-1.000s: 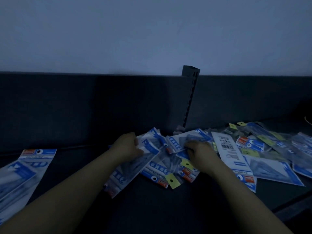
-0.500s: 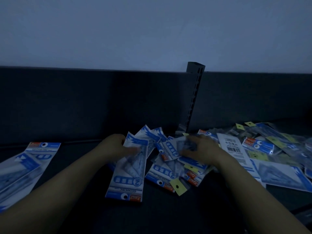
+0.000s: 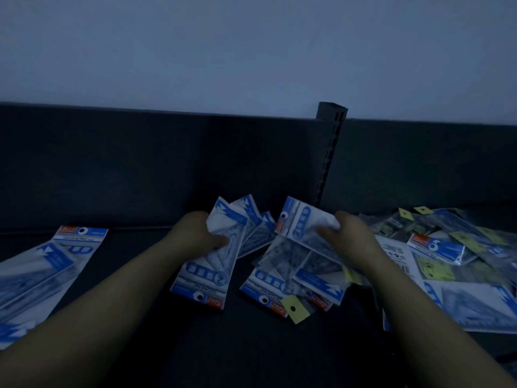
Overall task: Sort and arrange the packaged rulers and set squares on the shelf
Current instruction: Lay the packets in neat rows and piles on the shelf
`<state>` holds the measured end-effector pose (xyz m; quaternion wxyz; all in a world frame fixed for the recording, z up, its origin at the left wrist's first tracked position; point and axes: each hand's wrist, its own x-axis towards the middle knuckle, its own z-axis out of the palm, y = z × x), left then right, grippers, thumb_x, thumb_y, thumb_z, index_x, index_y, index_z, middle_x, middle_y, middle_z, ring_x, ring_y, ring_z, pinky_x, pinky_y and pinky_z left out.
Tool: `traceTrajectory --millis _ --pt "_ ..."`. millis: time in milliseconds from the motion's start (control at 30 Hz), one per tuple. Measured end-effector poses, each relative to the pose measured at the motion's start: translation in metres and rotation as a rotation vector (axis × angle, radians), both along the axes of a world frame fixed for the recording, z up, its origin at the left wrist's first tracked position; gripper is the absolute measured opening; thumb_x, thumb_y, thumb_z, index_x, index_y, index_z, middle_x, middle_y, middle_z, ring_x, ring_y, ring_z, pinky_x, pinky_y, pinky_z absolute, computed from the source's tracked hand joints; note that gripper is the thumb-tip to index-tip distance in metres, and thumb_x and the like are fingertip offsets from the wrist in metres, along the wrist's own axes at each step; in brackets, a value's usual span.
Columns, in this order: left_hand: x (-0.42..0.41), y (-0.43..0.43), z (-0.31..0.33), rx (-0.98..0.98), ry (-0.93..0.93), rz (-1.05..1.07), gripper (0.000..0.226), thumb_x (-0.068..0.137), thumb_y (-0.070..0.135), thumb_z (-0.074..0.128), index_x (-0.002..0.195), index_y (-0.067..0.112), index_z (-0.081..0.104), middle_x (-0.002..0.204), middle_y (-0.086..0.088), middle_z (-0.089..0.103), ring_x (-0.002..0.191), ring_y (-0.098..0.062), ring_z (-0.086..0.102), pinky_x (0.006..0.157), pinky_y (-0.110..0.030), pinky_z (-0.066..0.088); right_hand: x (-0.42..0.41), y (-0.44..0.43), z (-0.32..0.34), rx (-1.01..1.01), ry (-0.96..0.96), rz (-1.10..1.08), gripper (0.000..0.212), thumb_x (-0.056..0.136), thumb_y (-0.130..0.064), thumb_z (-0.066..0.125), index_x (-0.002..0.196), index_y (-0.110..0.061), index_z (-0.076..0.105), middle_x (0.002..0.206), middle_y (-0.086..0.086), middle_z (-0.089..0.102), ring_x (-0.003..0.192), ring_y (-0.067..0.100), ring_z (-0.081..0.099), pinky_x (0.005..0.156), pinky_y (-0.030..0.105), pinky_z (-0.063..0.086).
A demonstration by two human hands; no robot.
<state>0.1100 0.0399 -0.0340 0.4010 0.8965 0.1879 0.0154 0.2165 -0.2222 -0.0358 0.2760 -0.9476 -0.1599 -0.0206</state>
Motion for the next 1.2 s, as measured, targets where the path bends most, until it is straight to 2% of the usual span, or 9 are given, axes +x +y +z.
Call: traceTrajectory --millis 67,200,300,367,600,800,967,1100,1200 --pt "0.002 -0.007 0.0 -0.006 0.025 0.007 0.03 0.082 0.021 0.074 0.1 0.013 0.051 0.091 0.002 0.051 0.073 -0.006 0.047 0.052 -0.016 0.034 -0.002 -0.001 0.005 0.091 -0.017 -0.019 0.038 0.096 -0.033 0.05 0.07 -0.012 0.034 0.063 0.006 0.034 0.055 0.019 0.033 0.051 0.03 0.024" --pt "0.0 -0.011 -0.005 -0.081 0.029 0.04 0.048 0.079 0.025 0.077 0.115 0.009 0.052 0.102 -0.001 0.053 0.09 -0.015 0.052 0.056 -0.019 0.037 -0.007 0.005 0.009 0.188 0.095 0.027 0.024 0.095 -0.025 0.055 0.074 -0.015 0.048 0.069 0.001 0.05 0.06 0.011 0.046 0.048 0.025 0.031" --pt "-0.007 -0.006 -0.009 -0.146 -0.019 0.064 0.028 0.079 0.026 0.077 0.095 0.014 0.058 0.088 0.004 0.059 0.077 -0.008 0.055 0.054 -0.018 0.04 -0.014 0.014 0.001 0.176 0.165 0.094 0.007 0.093 -0.022 0.058 0.09 -0.017 0.055 0.08 -0.002 0.056 0.067 0.008 0.052 0.049 0.017 0.04" --pt "-0.017 -0.003 -0.008 -0.175 -0.056 0.065 0.014 0.083 0.024 0.073 0.079 0.02 0.06 0.079 0.007 0.06 0.07 -0.003 0.055 0.052 -0.016 0.04 -0.02 0.021 -0.003 0.159 0.152 0.144 0.004 0.092 -0.02 0.059 0.091 -0.019 0.055 0.081 -0.005 0.056 0.066 0.001 0.05 0.045 0.011 0.036" --pt "-0.055 0.017 0.012 -0.285 -0.195 0.152 0.018 0.087 0.025 0.068 0.099 0.012 0.066 0.094 -0.003 0.068 0.081 -0.014 0.063 0.06 -0.023 0.048 -0.048 0.073 0.009 0.254 0.17 0.207 0.015 0.09 -0.025 0.063 0.099 -0.018 0.053 0.087 -0.007 0.056 0.073 0.004 0.053 0.055 0.022 0.04" --pt "-0.111 0.055 0.037 -0.236 -0.315 0.276 0.01 0.087 0.027 0.069 0.081 0.02 0.063 0.079 0.002 0.068 0.068 -0.012 0.063 0.054 -0.022 0.047 -0.088 0.135 0.03 0.454 0.249 0.274 0.013 0.091 -0.02 0.061 0.1 -0.015 0.054 0.093 -0.001 0.063 0.079 0.011 0.061 0.059 0.025 0.046" --pt "-0.172 0.099 0.046 -0.292 -0.336 0.416 0.011 0.088 0.025 0.068 0.088 0.014 0.067 0.08 -0.007 0.074 0.068 -0.023 0.07 0.06 -0.03 0.054 -0.13 0.196 0.025 0.574 0.387 0.343 0.012 0.089 -0.016 0.062 0.098 -0.014 0.055 0.098 0.004 0.067 0.085 0.016 0.066 0.065 0.03 0.054" --pt "-0.207 0.131 0.032 -0.296 -0.276 0.503 0.015 0.086 0.027 0.069 0.089 0.013 0.067 0.08 -0.009 0.075 0.071 -0.027 0.072 0.072 -0.046 0.059 -0.158 0.236 0.012 0.594 0.462 0.352 0.011 0.09 -0.014 0.061 0.099 -0.015 0.054 0.099 0.003 0.066 0.086 0.017 0.066 0.067 0.031 0.054" --pt "-0.223 0.148 0.018 -0.223 -0.255 0.54 0.017 0.086 0.029 0.069 0.089 0.013 0.066 0.083 -0.007 0.074 0.072 -0.024 0.071 0.072 -0.043 0.059 -0.177 0.256 0.0 0.56 0.481 0.352 0.01 0.09 -0.015 0.059 0.097 -0.017 0.053 0.098 0.002 0.064 0.085 0.015 0.064 0.064 0.029 0.052"
